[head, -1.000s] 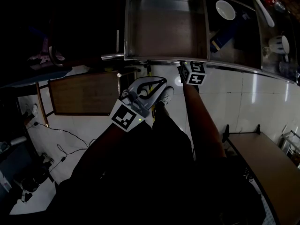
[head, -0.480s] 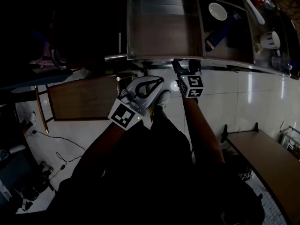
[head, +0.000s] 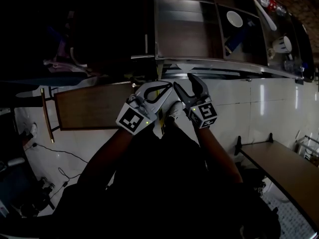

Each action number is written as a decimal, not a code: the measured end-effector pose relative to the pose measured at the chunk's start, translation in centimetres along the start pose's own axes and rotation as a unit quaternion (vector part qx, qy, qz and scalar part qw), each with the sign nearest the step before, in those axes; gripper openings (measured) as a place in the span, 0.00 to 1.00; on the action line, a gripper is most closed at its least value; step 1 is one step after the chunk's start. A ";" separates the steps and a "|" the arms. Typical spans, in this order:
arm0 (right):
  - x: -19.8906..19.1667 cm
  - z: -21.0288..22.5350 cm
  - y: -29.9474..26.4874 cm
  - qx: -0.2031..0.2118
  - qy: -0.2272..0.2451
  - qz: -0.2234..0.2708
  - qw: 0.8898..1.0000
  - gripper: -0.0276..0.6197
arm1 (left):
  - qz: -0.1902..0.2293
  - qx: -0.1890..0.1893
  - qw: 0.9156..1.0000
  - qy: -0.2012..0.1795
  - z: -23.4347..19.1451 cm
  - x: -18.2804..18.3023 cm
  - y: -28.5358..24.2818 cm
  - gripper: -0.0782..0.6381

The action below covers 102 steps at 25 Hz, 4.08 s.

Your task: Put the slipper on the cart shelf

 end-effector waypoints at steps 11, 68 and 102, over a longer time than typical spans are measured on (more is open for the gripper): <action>6.8 -8.9 1.0 0.027 0.006 0.060 0.998 0.23 | 0.014 -0.021 1.000 0.003 -1.0 3.4 6.3 0.11; 4.5 -33.8 8.8 0.235 -0.002 0.039 0.971 0.04 | -0.007 0.104 0.993 -0.047 14.9 9.9 31.4 0.12; 3.7 -47.8 -1.1 0.204 0.035 0.046 0.977 0.05 | 0.029 0.036 0.999 -0.022 5.0 13.2 43.6 0.11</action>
Point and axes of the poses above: the fingertips, and each gripper's own axes: y backward along the fingers, z to its right, x out of its top, the point moved 10 cm from there along y, backward along the fingers, and after that the axes turned 15 degrees about z, right-handed, at the moved point
